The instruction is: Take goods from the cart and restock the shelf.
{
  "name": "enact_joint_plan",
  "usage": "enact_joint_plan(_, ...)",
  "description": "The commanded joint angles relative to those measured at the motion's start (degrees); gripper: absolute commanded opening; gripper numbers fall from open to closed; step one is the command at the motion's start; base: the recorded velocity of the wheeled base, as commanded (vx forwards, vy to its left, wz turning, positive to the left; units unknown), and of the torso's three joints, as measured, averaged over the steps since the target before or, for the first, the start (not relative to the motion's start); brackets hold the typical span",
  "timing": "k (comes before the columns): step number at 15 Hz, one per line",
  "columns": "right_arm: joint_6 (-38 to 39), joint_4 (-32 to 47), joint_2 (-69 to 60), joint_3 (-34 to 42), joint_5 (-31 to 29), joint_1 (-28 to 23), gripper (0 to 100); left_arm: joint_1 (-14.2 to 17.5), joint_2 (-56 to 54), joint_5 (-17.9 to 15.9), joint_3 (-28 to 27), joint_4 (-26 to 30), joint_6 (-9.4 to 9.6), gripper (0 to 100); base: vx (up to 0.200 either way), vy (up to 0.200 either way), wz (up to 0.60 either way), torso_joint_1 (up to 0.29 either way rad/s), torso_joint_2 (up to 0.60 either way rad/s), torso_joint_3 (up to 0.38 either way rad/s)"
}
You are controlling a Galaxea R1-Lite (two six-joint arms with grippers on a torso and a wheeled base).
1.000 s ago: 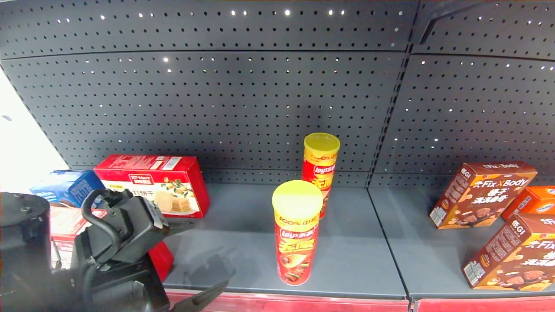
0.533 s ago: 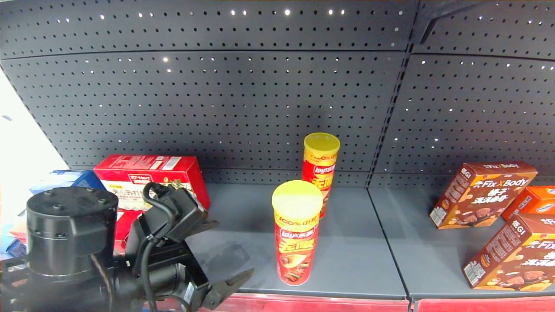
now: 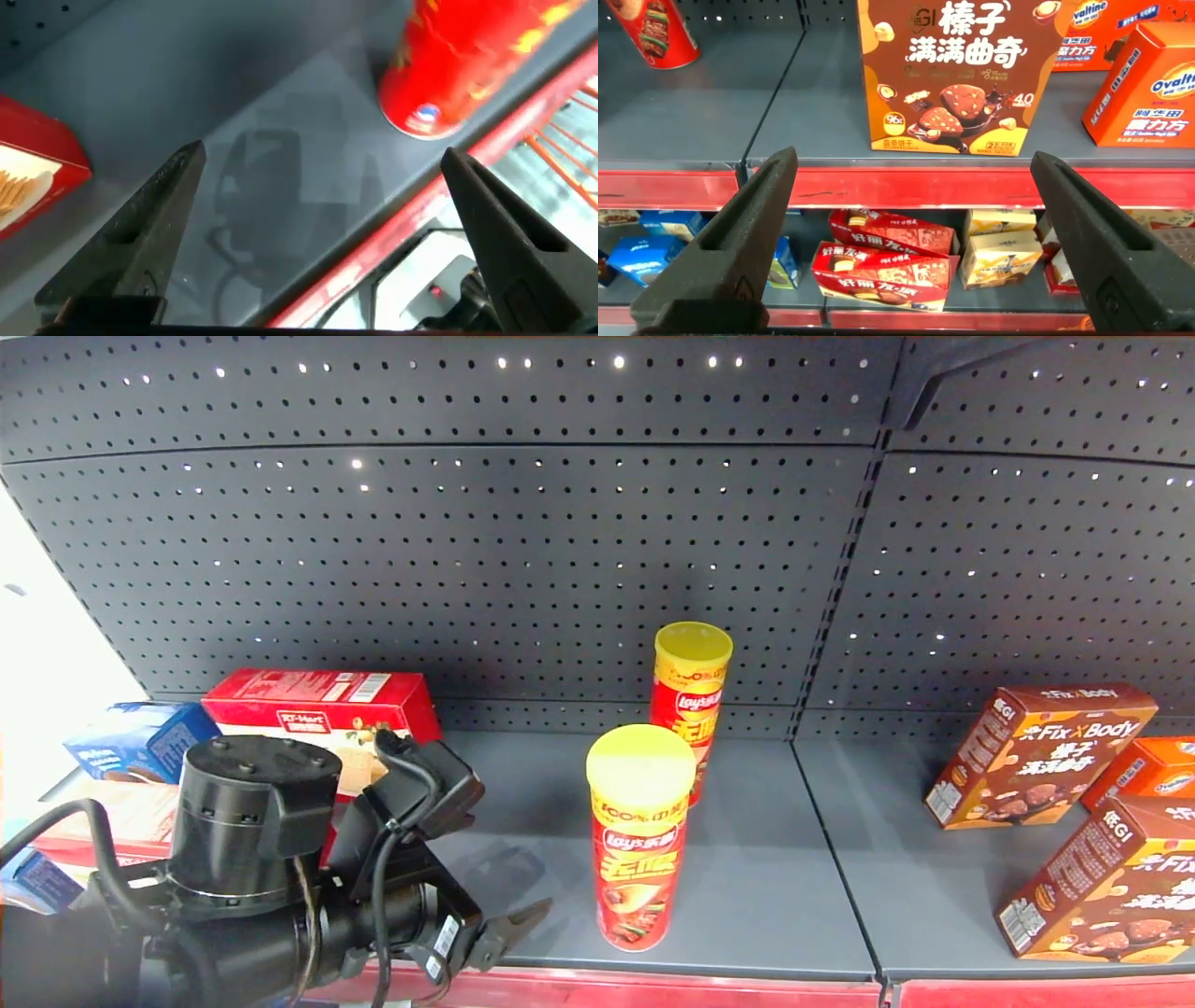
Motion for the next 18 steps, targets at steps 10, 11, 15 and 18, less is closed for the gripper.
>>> enact_joint_plan(10,0.02,0.0,0.15,-0.01,0.05,0.0,100,-0.56,6.02,4.73,-2.91,-0.89,-3.51,100,0.0,0.0,0.0,0.0,0.0,0.0)
enact_joint_plan(11,0.02,0.0,0.15,-0.01,0.05,0.0,100,-0.65,6.37,5.08,-2.99,-1.59,-4.3,100,0.0,0.0,0.0,0.0,0.0,0.0)
enact_joint_plan(15,0.02,0.0,0.15,-0.01,0.05,0.09,100,-2.23,7.95,5.7,-4.93,-2.83,-7.81,100,0.0,0.0,0.0,0.0,0.0,0.0)
enact_joint_plan(18,0.02,0.0,0.15,-0.01,-0.04,0.0,100,-3.2,8.21,5.79,-5.28,-2.83,-7.9,100,0.0,0.0,0.0,0.0,0.0,0.0)
